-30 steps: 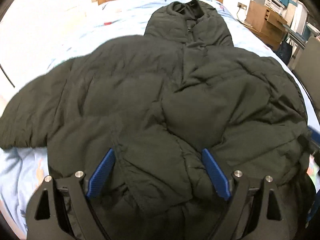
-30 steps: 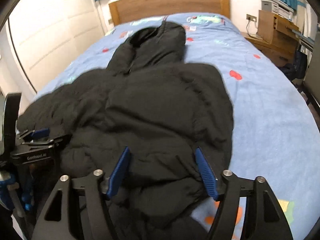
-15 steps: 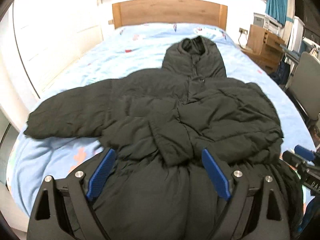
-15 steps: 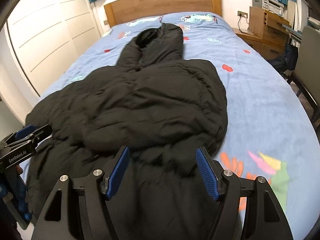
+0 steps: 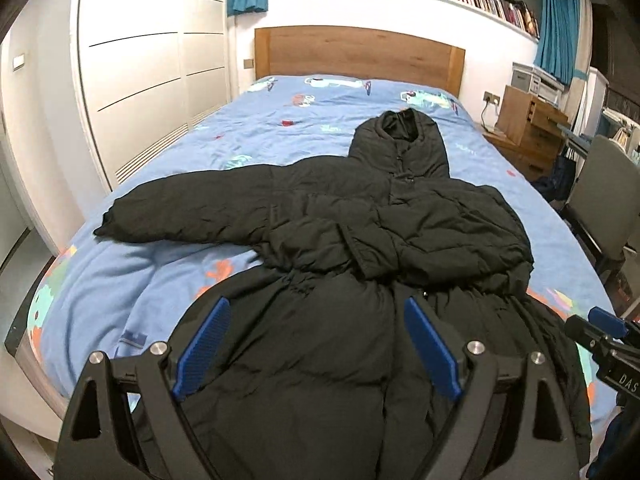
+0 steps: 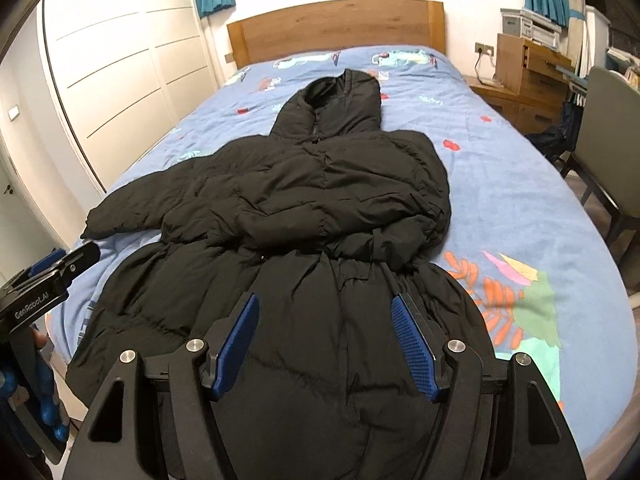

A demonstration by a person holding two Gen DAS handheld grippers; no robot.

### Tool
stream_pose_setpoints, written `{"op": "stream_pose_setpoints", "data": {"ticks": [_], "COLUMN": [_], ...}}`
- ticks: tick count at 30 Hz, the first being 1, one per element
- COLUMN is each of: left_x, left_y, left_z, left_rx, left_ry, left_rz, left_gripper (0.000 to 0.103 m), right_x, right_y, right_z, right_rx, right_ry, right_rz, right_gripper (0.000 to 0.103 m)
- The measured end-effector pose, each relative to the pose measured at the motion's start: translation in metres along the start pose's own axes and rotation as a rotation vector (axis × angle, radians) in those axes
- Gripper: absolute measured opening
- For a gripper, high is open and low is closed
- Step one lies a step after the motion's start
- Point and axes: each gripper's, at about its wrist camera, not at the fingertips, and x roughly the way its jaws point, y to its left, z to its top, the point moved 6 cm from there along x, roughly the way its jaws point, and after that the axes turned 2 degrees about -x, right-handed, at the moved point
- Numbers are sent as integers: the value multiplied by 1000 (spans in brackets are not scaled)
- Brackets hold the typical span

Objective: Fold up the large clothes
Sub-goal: 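Release the sleeve onto the coat and withdraw the right gripper, then grasp the other black sleeve cuff with the left gripper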

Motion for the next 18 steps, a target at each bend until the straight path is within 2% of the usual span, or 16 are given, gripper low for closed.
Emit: {"op": "stream_pose_setpoints", "data": {"ticks": [9, 18], "left_x": [-22, -21], "left_y": [24, 46], "left_z": [-8, -14], "left_rx": [-38, -99], "left_ry": [-26, -5], "left_rz": [-12, -40], "left_gripper": [89, 89], "right_x": [-33, -40], "right_y": [8, 6], "right_z": [-3, -5], "right_rx": [5, 31], "right_ry": [-48, -60], "right_rz": [-36, -92], "right_gripper": [69, 70]}}
